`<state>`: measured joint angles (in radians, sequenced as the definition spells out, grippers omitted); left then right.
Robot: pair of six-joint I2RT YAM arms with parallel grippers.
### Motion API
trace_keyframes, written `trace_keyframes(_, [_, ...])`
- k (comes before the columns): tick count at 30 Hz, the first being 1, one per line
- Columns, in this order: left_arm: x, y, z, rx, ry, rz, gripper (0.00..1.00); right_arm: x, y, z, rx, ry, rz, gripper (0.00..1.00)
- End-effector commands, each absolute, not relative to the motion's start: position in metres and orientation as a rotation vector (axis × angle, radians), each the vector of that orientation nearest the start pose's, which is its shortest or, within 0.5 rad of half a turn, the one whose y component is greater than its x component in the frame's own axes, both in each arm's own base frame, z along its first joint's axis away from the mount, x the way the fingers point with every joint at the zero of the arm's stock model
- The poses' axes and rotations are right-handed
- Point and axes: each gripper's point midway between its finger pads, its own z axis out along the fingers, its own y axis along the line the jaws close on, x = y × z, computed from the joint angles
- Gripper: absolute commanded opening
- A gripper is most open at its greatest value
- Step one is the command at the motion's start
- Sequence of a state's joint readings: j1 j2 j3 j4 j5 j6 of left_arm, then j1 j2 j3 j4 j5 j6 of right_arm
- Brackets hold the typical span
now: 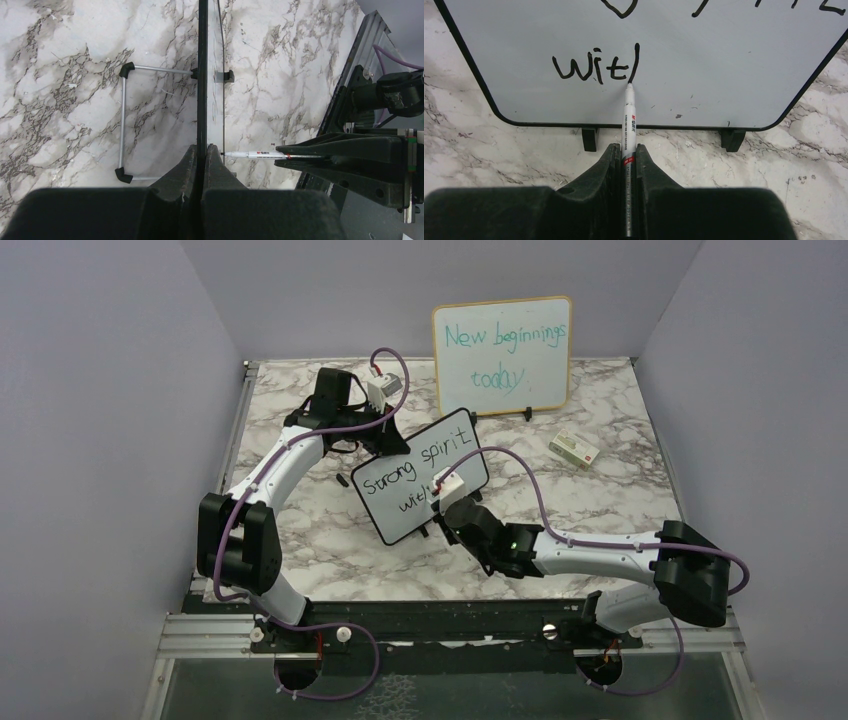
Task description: Write a sentence on the whiteboard
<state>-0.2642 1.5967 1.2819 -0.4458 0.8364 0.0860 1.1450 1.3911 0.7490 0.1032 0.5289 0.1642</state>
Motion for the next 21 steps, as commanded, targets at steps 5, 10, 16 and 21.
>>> trace_keyframes(5, [0.337,-0.218,0.168,0.808,2.183,-0.989,0.0,0.238,0.312,0.129,-0.642,1.908,0.268,0.0])
trace_keyframes(10, [0.337,-0.218,0.168,0.808,2.184,-0.991,0.0,0.245,0.311,0.139,-0.616,1.874,0.245,0.01])
trace_keyframes(16, [0.337,-0.218,0.168,0.809,2.183,-0.993,0.0,0.249,0.309,0.147,-0.594,1.847,0.238,0.0])
trace_keyframes(21, [0.337,-0.218,0.168,0.809,2.183,-0.994,0.0,0.251,0.31,0.151,-0.59,1.835,0.241,0.01])
